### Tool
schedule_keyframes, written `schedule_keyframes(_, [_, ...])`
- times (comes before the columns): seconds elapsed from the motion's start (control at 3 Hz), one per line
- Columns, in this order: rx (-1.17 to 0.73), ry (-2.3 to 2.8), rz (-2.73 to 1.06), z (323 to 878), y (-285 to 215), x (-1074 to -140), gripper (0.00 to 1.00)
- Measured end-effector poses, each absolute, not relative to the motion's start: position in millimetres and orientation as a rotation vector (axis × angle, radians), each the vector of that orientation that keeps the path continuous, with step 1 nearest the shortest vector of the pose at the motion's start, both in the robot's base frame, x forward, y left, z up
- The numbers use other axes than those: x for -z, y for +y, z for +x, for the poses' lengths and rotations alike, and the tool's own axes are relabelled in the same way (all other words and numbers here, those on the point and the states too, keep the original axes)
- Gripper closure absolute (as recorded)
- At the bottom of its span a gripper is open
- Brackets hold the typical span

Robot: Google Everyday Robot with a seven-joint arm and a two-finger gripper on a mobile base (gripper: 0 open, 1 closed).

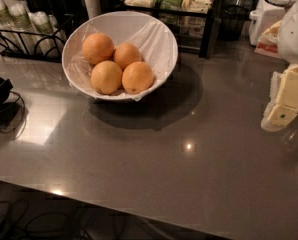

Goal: Pick orange from white bowl

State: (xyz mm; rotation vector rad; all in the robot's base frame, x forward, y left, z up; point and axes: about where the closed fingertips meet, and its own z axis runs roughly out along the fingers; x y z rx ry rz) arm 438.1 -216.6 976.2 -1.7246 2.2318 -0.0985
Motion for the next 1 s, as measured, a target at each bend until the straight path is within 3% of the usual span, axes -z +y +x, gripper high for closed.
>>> schedule_keyframes(1.0, [0.031, 2.120, -1.723, 459.0, -178.8, -980.3, 0.00])
